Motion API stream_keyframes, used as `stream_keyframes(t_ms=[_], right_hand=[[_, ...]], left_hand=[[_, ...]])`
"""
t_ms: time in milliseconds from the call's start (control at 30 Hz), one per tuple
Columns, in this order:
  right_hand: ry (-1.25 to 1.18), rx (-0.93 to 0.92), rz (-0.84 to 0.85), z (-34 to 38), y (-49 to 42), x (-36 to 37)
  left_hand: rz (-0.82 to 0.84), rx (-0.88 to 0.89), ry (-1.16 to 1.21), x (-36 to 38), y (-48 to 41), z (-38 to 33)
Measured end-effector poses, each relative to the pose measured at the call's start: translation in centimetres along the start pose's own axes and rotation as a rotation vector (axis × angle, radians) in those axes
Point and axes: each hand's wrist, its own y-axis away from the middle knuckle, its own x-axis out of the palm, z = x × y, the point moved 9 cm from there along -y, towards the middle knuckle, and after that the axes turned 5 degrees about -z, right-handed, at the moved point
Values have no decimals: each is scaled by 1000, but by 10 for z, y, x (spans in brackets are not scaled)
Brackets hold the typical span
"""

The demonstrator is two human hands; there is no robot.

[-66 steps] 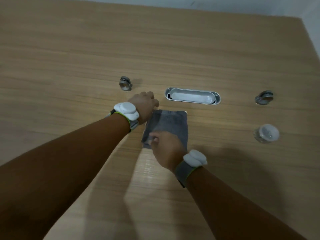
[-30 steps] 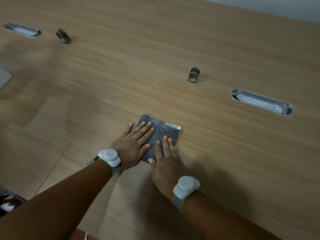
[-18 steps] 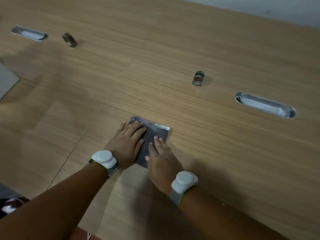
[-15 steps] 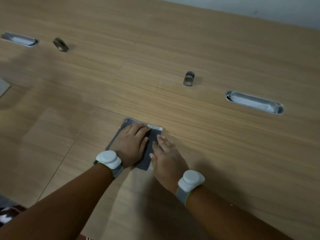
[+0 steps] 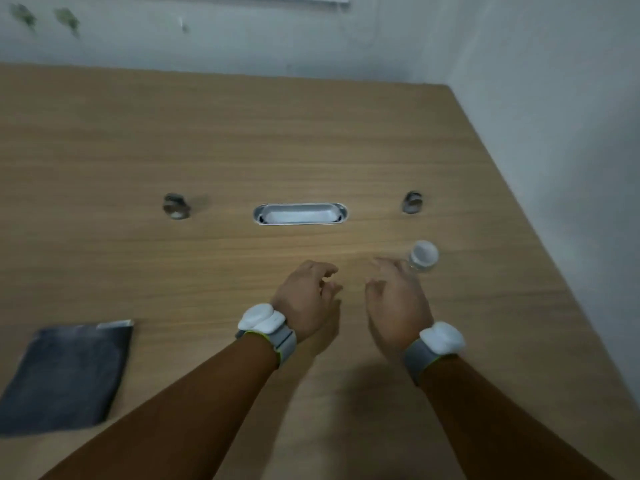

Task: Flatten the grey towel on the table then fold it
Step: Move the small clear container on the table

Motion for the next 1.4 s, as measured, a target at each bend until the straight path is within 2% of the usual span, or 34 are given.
stream_keyframes(t_ms=[100, 200, 300, 467, 633, 767, 1033, 1167, 1400], right_hand=[[-151, 237, -85, -74, -18, -43], [-269, 410, -89, -134, -38, -55], [-330, 462, -2, -161, -58, -44], [-323, 424, 95, -172, -83, -22], [-345, 372, 108, -162, -93, -6], [-394, 361, 109, -136, -94, 9], [-459, 263, 148, -38, -87, 51], [-446, 157, 185, 15, -78, 85], [-381, 149, 243, 48, -73, 123]], left_hand=[[52, -37, 82, 52, -34, -45], [74, -145, 149, 96, -65, -69], [110, -265, 173, 124, -84, -72], [186, -344, 153, 150, -96, -78], [179, -320, 288, 149, -96, -88], [95, -351, 312, 124, -95, -73], [-21, -449, 306, 53, -76, 0], [-84, -489, 303, 14, -58, 47], [-129, -512, 275, -13, -41, 80]])
